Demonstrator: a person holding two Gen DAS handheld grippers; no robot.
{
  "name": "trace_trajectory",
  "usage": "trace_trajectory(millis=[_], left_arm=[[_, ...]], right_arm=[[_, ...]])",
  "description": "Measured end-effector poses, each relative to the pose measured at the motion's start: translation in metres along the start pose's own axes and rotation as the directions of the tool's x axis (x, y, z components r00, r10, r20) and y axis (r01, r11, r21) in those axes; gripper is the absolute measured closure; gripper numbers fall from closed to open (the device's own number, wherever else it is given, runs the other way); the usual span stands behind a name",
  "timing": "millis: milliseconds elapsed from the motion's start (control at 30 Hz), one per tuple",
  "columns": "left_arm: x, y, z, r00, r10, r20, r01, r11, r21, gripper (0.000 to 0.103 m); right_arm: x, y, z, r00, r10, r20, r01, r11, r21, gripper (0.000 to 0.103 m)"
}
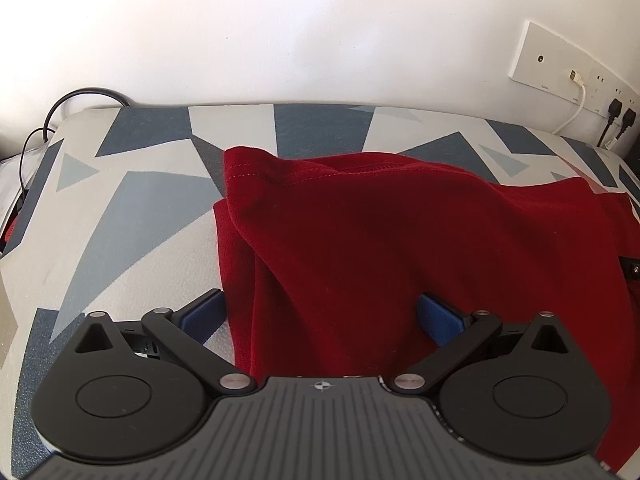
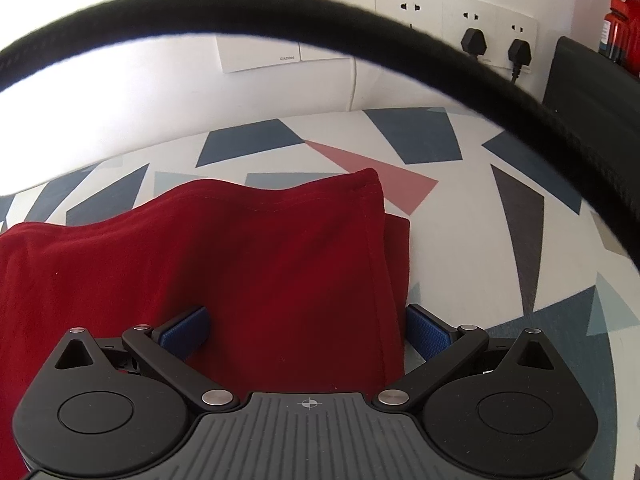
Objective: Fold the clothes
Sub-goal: 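Press both open grippers along the folded red top's edges to square it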
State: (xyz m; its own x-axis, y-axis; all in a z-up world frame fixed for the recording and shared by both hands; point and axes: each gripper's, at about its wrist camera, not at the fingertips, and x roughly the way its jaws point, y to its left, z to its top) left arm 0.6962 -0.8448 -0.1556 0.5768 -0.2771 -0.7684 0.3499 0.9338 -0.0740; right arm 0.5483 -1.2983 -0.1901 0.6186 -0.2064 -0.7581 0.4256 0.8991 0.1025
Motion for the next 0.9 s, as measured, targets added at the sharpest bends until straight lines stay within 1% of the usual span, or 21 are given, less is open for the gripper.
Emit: trace_trajectory(millis=[200, 300, 367, 467, 533, 600, 700, 900], left_arm=[[0.002, 0.001, 0.004, 1.0, -0.012, -0.024, 0.012, 1.0, 0.01, 0.0], [0.003, 0.001, 0.004, 1.0, -0.01, -0.022, 0.011, 1.0, 0.01, 0.0], [0.003, 0.0, 0.003, 1.0, -0.009, -0.021, 0.009, 1.0, 0.009, 0.0], [0.003, 0.0, 0.004, 1.0, -0.01, -0.029, 0.011, 1.0, 0.008, 0.0], [0.003, 0.001, 0.005, 0.999, -0.012, -0.035, 0.012, 1.0, 0.008, 0.0], [0.003, 0.001, 0.006, 0.999, -0.013, -0.038, 0.013, 1.0, 0.008, 0.0], [0.003, 0.001, 0.005, 0.999, -0.011, -0.037, 0.011, 1.0, 0.002, 0.0], [0.001, 0.0, 0.004, 0.999, 0.004, -0.045, -0.005, 1.0, -0.028, 0.0]], right_arm=[[0.003, -0.001, 0.0, 1.0, 0.005, -0.006, -0.005, 1.0, 0.001, 0.001], [0.004, -0.002, -0.001, 1.0, 0.01, -0.002, -0.01, 1.0, -0.003, 0.001], [0.004, -0.003, 0.001, 1.0, 0.018, -0.016, -0.018, 1.0, -0.002, 0.001], [0.001, -0.011, 0.002, 0.999, 0.022, -0.024, -0.02, 0.998, 0.055, 0.001], [-0.001, -0.016, 0.001, 0.999, 0.023, -0.023, -0.022, 0.997, 0.068, 0.001], [-0.002, -0.019, 0.0, 0.999, 0.03, -0.022, -0.029, 0.998, 0.053, 0.001], [-0.001, -0.013, -0.004, 1.0, 0.013, -0.025, -0.013, 1.0, -0.011, 0.001], [0.001, -0.008, -0.004, 1.0, 0.012, -0.005, -0.012, 1.0, -0.001, 0.001]])
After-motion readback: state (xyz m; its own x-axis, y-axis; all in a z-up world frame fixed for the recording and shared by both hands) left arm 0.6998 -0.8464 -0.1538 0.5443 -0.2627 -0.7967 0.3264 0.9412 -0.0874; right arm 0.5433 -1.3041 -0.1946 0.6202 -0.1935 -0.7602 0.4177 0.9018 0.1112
